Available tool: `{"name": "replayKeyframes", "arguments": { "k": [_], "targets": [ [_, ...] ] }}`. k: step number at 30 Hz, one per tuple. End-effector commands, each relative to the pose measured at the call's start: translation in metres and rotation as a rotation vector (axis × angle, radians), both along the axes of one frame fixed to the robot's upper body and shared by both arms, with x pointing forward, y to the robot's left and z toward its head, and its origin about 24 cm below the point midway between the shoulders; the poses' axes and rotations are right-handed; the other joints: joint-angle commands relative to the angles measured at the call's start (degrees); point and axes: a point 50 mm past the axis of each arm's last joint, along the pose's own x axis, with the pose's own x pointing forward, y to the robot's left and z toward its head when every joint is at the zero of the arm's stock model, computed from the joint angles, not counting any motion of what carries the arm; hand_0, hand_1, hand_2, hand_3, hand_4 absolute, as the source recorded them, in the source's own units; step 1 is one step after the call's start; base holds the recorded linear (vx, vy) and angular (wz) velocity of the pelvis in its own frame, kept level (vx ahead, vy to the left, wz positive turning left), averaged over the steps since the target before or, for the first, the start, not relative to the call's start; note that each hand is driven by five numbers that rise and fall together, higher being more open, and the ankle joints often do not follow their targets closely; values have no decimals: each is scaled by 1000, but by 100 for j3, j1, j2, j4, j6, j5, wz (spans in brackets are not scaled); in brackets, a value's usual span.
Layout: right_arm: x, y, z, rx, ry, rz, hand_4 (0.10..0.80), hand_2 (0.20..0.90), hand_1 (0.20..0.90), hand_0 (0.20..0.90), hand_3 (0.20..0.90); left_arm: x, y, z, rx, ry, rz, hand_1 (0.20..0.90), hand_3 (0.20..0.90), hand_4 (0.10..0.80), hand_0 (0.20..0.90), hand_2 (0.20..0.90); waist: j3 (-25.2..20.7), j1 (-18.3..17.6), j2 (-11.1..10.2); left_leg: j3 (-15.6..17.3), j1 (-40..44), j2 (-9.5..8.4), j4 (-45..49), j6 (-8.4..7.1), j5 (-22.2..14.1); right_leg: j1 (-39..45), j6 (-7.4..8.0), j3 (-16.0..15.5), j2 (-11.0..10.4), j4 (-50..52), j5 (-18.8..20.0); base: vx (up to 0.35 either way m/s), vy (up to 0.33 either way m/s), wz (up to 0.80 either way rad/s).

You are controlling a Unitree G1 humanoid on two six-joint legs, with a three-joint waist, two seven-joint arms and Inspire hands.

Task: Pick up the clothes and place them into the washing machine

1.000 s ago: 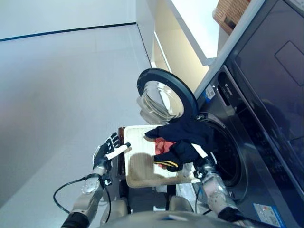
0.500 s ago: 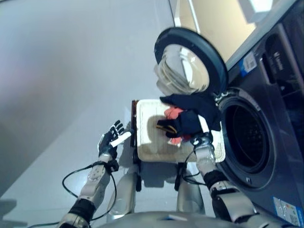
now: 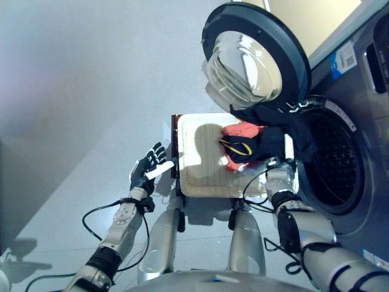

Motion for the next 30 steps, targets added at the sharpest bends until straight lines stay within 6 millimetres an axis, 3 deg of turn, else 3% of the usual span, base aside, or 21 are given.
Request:
{"name": "replayKeyframes", "arguments": {
  "k": [1, 4, 8, 10, 17, 24, 30],
  "targets": [
    [-3, -45, 36, -64, -157, -198, 300, 200, 200, 200, 200, 1, 3, 24, -33, -136, -6, 900, 900, 800, 900, 900, -419, 33, 47, -358, -355, 268, 1032, -500, -863, 31, 253, 192, -514, 320, -162, 0, 0, 0],
    [-6, -55, 43, -69, -178, -248, 300, 200, 200, 200, 200, -1, 4, 21, -45, -128, 11, 900, 900, 800, 900, 900, -421, -6, 102, -349, -423, 248, 1058, -505, -819, -84, 239, 261, -520, 407, -169, -10, 4, 0],
    [-27, -99, 61, -58, -215, -456, 300, 200, 200, 200, 200, -6, 4, 17, -59, -108, 1, 900, 900, 800, 900, 900, -476, -71, 254, -340, -577, 224, 1151, -530, -888, -301, 228, 364, -531, 618, -335, 0, -6, 5],
    [-31, -106, 65, -68, -212, -484, 300, 200, 200, 200, 200, -6, 3, 17, -61, -106, -6, 900, 900, 800, 900, 900, -480, -78, 296, -339, -653, 211, 1185, -532, -848, -382, 219, 391, -537, 675, -323, -23, -5, 6],
    [-56, -155, 108, -218, -161, -612, 300, 200, 200, 200, 200, -6, -2, 22, -50, -133, -35, 900, 900, 800, 900, 900, -561, -124, 558, -280, -1034, 180, 1599, -549, -1061, -919, 221, 641, -574, 1206, -600, 14, 9, -5],
    [-74, -183, 127, -232, -107, -675, 300, 200, 200, 200, 200, -4, -7, 30, -50, -162, -69, 900, 900, 800, 900, 900, -602, -100, 624, -250, -1236, 181, 1854, -566, -1166, -1257, 187, 775, -556, 1594, -759, 13, -1, -4],
    [-63, -184, 153, -294, -126, -619, 300, 200, 200, 200, 200, -4, -11, 37, -60, -194, -84, 900, 900, 800, 900, 900, -625, -45, 637, -169, -1378, 176, 1754, -567, -1120, -1524, 186, 853, -553, 1624, -744, 1, 3, -1]
  ]
}}
